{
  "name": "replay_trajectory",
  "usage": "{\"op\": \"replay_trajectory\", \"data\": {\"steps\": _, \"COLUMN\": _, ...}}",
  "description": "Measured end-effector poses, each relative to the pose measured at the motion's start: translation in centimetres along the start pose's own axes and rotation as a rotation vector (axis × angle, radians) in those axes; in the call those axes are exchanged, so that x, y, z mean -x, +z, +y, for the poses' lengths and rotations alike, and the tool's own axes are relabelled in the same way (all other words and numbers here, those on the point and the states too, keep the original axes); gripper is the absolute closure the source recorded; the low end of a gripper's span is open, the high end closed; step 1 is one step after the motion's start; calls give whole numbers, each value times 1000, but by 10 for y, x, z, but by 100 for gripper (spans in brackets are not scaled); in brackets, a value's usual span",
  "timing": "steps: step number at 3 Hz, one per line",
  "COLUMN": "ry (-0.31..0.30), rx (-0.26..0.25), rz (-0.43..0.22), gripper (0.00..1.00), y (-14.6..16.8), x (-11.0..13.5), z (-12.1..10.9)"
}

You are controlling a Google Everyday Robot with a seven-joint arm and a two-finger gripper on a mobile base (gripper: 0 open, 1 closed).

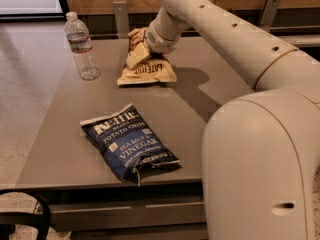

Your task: Pick brown chip bag

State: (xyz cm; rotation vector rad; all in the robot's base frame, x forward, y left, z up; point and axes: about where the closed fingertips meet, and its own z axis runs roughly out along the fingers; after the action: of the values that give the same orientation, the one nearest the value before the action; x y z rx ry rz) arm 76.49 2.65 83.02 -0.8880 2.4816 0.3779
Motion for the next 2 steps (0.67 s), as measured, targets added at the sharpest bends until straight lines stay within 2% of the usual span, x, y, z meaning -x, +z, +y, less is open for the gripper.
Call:
{"op": "replay_trajectory", "data": {"steps": 1, "ry": 0, "rx": 0, "rz": 0, "gripper": 99, "y": -4, "x": 2, "z": 0}}
{"op": "replay_trajectory", "data": {"steps": 2, "ry": 0, "rx": 0, "rz": 0, "gripper": 100, "y": -4, "x": 3, "z": 0}}
